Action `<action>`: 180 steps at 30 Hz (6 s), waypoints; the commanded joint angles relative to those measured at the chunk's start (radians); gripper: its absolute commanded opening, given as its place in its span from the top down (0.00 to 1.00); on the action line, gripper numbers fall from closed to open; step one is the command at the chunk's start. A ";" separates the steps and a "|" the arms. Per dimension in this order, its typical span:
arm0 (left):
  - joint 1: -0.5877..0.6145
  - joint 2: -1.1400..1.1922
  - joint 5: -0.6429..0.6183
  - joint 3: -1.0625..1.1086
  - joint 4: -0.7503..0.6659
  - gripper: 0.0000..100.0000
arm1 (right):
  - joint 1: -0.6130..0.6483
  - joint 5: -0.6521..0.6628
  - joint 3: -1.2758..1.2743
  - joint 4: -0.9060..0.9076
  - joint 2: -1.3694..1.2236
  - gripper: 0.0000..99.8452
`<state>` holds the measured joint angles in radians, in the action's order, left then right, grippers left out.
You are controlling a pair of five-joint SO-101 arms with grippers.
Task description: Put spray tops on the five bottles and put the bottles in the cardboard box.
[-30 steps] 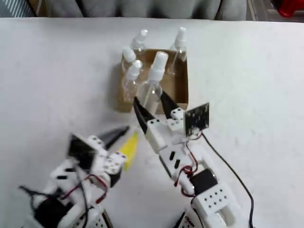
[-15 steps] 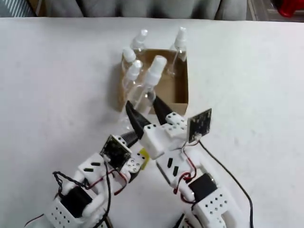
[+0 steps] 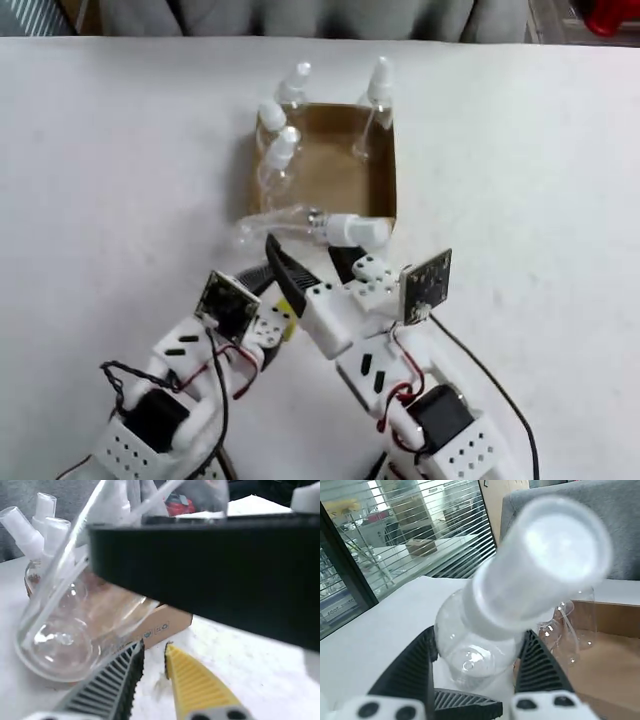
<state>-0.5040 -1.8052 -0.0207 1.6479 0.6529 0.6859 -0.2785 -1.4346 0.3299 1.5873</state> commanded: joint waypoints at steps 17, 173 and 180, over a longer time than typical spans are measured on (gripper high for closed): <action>0.028 -0.016 0.018 -0.457 0.284 0.98 | -0.282 0.038 0.009 -0.002 0.005 0.99; 0.590 -0.012 -0.112 0.044 0.051 0.98 | -0.487 0.454 0.916 0.008 -1.570 0.98; 0.593 -0.012 -0.112 0.044 0.057 0.98 | -0.489 0.454 0.916 0.012 -1.590 0.98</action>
<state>0.1036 -1.8052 -0.1419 1.6955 0.7050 0.1918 0.1619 -0.5278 0.3437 -0.0008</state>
